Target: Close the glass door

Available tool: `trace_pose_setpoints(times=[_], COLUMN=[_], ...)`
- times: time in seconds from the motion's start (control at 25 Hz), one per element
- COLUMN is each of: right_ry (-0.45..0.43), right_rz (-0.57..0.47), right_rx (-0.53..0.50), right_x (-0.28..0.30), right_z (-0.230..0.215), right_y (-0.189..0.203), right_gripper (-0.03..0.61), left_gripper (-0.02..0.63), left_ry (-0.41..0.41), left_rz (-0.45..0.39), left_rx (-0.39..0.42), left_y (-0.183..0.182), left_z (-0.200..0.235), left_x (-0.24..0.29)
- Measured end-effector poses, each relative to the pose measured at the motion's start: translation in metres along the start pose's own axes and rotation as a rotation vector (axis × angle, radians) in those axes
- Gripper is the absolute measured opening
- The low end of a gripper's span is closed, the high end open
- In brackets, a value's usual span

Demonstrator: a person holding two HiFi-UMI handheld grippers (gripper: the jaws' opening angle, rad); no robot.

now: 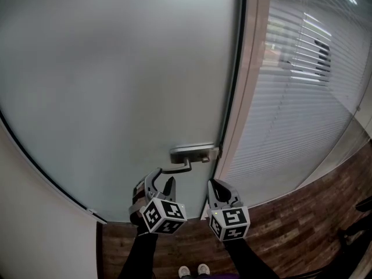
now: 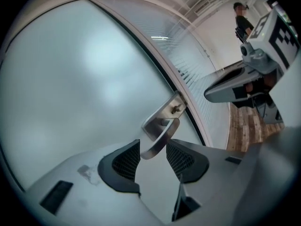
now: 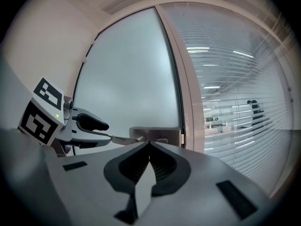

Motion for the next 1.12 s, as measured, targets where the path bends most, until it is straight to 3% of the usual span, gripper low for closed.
trace_pose_setpoints(times=[0.2, 0.36, 0.52, 0.72, 1.12], right_ry=[-0.013, -0.013, -0.018, -0.021, -0.015], right_rz=[-0.049, -0.085, -0.099, -0.104, -0.085], right_rx=[0.007, 0.013, 0.015, 0.025, 0.036], right_x=[-0.001, -0.002, -0.004, -0.006, -0.004], right_z=[0.005, 0.008, 0.011, 0.011, 0.006], right_y=[-0.019, -0.033, -0.039, -0.04, -0.035], right_gripper=[-0.003, -0.003, -0.003, -0.003, -0.003], left_gripper=[0.172, 0.164, 0.002, 0.002, 0.002], left_ry=[0.026, 0.007, -0.061, -0.041, -0.06], left_rz=[-0.104, -0.174, -0.235, -0.26, -0.244], left_rx=[-0.328, -0.497, -0.546, -0.671, -0.647], left_y=[-0.008, -0.017, -0.027, -0.025, -0.019], left_z=[0.0, -0.001, -0.001, -0.007, -0.01], left_x=[-0.008, -0.016, -0.028, -0.032, -0.032])
Point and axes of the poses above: the fingertips, and each gripper's own axes: x forward along the fingers, z to its left, y out of its underside, the point moved 4 cm from there along -x, backward along the fingers, and after that the axes turned 6 degrees about -x, right-handed, at the moved point
